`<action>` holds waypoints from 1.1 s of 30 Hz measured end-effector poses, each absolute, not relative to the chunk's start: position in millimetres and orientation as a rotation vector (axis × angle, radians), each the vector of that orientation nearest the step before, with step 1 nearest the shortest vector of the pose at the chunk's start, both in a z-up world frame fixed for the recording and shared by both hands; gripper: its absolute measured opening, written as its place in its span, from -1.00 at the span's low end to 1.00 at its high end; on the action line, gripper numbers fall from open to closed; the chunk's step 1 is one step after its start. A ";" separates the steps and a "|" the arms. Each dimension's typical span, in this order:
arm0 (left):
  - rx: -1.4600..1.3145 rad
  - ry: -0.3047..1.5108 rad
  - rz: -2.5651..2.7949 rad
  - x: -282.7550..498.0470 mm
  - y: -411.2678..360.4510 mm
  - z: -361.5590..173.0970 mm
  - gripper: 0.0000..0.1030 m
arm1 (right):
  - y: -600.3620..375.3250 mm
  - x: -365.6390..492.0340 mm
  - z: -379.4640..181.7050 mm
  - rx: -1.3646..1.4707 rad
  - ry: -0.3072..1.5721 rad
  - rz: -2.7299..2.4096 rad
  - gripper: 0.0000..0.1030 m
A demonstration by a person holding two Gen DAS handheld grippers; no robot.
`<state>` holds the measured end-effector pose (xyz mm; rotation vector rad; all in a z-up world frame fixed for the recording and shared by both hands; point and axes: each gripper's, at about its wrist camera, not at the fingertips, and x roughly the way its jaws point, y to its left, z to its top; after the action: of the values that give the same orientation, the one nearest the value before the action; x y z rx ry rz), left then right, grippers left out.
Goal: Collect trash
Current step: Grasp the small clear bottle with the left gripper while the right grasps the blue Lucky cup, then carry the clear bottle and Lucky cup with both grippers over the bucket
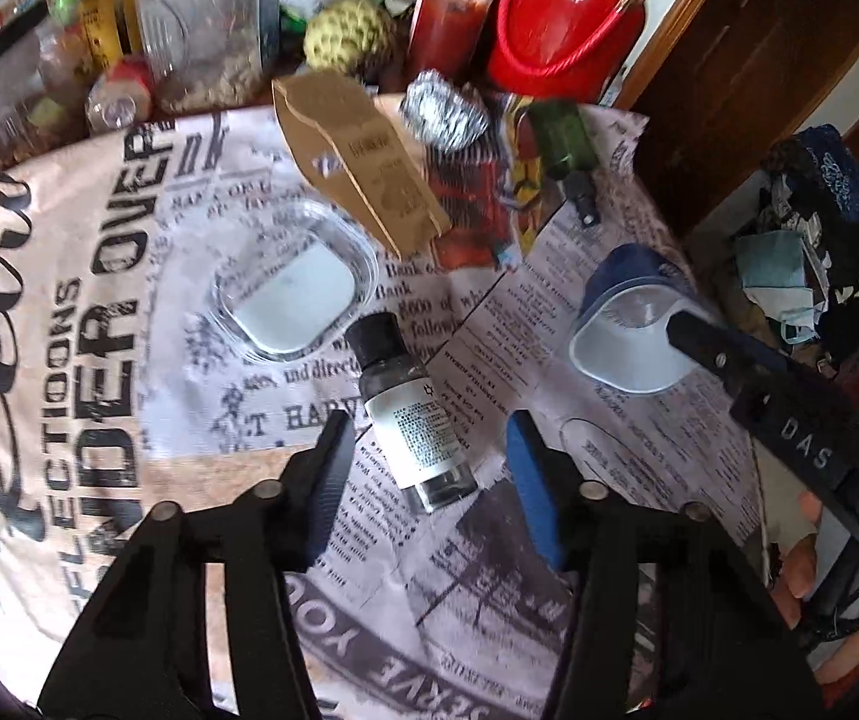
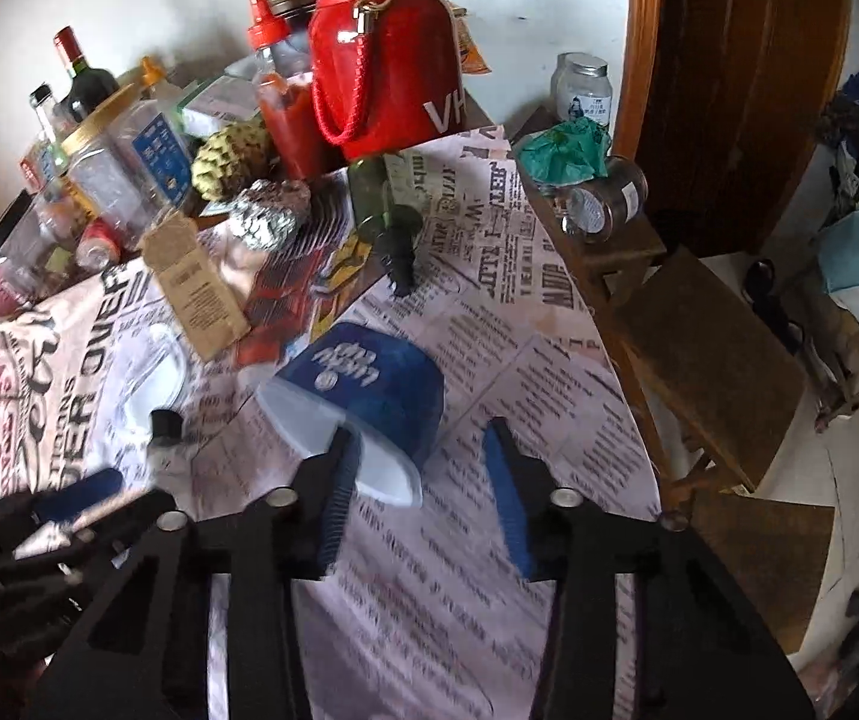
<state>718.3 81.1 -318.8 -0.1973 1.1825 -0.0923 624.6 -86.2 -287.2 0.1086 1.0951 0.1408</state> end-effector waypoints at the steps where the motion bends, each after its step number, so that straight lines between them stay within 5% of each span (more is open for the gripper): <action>1: -0.183 1.186 -0.087 720.3 79.5 -322.3 -0.07 | -84.6 626.8 -289.6 0.105 1.094 0.140 -0.43; 4: -0.142 1.174 -0.072 724.2 76.7 -327.2 -0.19 | -82.5 633.4 -295.5 0.107 1.089 0.150 -0.74; 8: -0.162 1.198 -0.061 730.0 77.9 -336.1 -0.35 | -81.9 637.1 -299.7 0.087 1.080 0.142 -0.85; 22: -0.062 1.207 -0.057 728.4 56.7 -335.4 -0.47 | -102.4 614.9 -266.5 0.106 1.040 0.167 -0.89; 33: -0.116 1.060 -0.004 678.5 54.4 -240.4 -0.47 | -117.6 584.8 -195.8 0.073 0.931 0.253 -0.89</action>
<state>678.5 54.4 -240.4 -0.1159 1.0596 -0.0041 584.8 -117.6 -195.8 0.0734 0.9311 0.2531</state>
